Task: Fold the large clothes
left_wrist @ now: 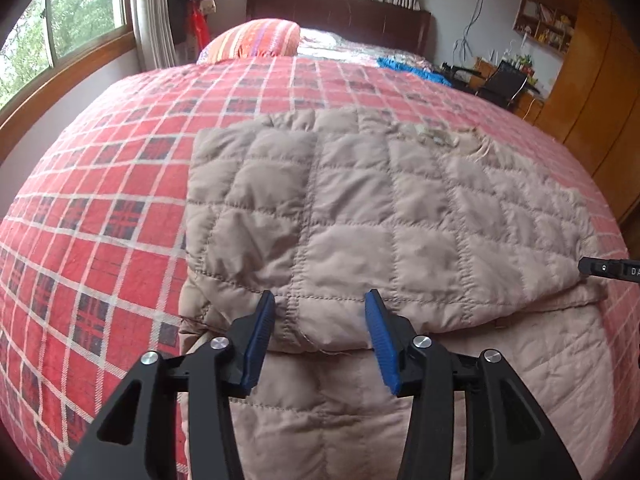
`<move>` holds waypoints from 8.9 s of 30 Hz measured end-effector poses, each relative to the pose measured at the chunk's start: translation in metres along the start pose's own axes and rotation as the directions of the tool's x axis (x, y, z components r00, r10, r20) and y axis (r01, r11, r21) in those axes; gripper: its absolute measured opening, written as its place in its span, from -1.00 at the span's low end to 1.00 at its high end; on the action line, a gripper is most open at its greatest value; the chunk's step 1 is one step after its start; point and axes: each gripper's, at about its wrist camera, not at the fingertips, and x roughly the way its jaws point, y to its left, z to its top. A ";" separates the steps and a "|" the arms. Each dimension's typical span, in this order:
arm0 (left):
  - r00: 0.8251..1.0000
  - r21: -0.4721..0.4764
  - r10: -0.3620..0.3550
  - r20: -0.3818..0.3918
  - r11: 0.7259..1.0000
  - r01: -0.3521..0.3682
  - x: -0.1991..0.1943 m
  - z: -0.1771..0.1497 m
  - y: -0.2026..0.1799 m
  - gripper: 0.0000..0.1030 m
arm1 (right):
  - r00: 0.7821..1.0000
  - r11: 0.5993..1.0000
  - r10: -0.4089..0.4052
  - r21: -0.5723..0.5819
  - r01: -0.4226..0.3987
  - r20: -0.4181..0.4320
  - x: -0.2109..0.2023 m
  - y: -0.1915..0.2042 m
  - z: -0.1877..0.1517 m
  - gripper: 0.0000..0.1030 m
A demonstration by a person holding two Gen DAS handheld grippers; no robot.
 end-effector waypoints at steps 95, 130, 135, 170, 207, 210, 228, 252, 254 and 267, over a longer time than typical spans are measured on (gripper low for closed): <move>0.904 -0.138 -0.370 0.216 0.905 0.403 -0.260 -0.246 0.097 -0.81 | 0.860 0.926 0.377 -0.126 -0.356 0.343 -0.209 -0.071 -0.370 -0.93; 0.953 -0.203 -0.240 0.185 0.939 0.276 -0.089 0.063 0.086 -0.82 | 0.936 0.961 0.270 -0.003 -0.276 0.225 -0.141 -0.081 0.005 -0.93; 0.971 -0.247 -0.216 0.104 0.940 0.235 -0.033 0.086 0.088 -0.81 | 0.953 0.962 0.255 0.055 -0.267 0.165 -0.095 -0.088 0.043 -0.93; 0.944 -0.299 -0.326 0.048 0.897 0.325 -0.023 0.082 0.121 -0.14 | 0.963 0.961 0.239 0.111 -0.252 0.123 -0.059 -0.114 0.036 0.22; 0.925 -0.259 -0.374 -0.072 0.902 0.345 -0.016 -0.057 0.100 -0.72 | 0.986 0.987 0.158 0.034 -0.156 -0.053 -0.026 -0.083 -0.088 -0.80; 0.927 -0.250 -0.366 -0.075 0.907 0.338 -0.011 -0.059 0.098 -0.70 | 0.989 0.990 0.140 0.030 -0.138 -0.055 -0.021 -0.079 -0.087 -0.79; 0.980 -0.115 -0.193 -0.051 0.976 0.187 -0.074 -0.021 0.083 0.23 | 0.998 0.994 -0.061 -0.084 0.063 0.025 -0.088 -0.001 -0.090 -0.62; 0.939 -0.203 -0.314 -0.139 0.937 0.284 0.007 -0.007 0.097 0.54 | 0.984 0.995 -0.084 -0.074 0.074 -0.155 -0.010 0.002 -0.076 -0.85; 0.937 -0.207 -0.319 -0.141 0.935 0.287 0.010 -0.008 0.098 0.57 | 0.984 0.995 -0.081 -0.074 0.070 -0.159 -0.005 -0.002 -0.077 -0.85; 0.904 -0.190 -0.402 -0.145 0.908 0.374 0.021 -0.014 0.086 0.12 | 0.985 0.995 -0.077 -0.077 0.065 -0.157 0.000 -0.002 -0.078 -0.85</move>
